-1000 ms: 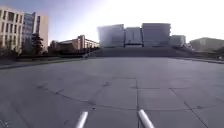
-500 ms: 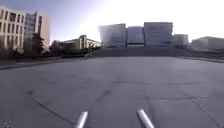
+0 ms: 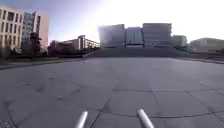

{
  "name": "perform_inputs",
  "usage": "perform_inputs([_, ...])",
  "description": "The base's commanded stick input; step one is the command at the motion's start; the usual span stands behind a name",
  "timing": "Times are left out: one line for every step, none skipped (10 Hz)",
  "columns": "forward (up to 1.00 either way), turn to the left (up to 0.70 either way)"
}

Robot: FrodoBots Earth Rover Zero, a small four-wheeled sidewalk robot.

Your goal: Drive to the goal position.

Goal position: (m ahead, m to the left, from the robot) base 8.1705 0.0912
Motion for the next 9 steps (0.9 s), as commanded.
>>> perform_inputs([1.0,0.0])
perform_inputs([1.0,0.0])
perform_inputs([1.0,0.0])
perform_inputs([1.0,0.0])
perform_inputs([1.0,0.0])
perform_inputs([1.0,0.0])
perform_inputs([1.0,0.0])
perform_inputs([1.0,0.0])
perform_inputs([1.0,0.0])
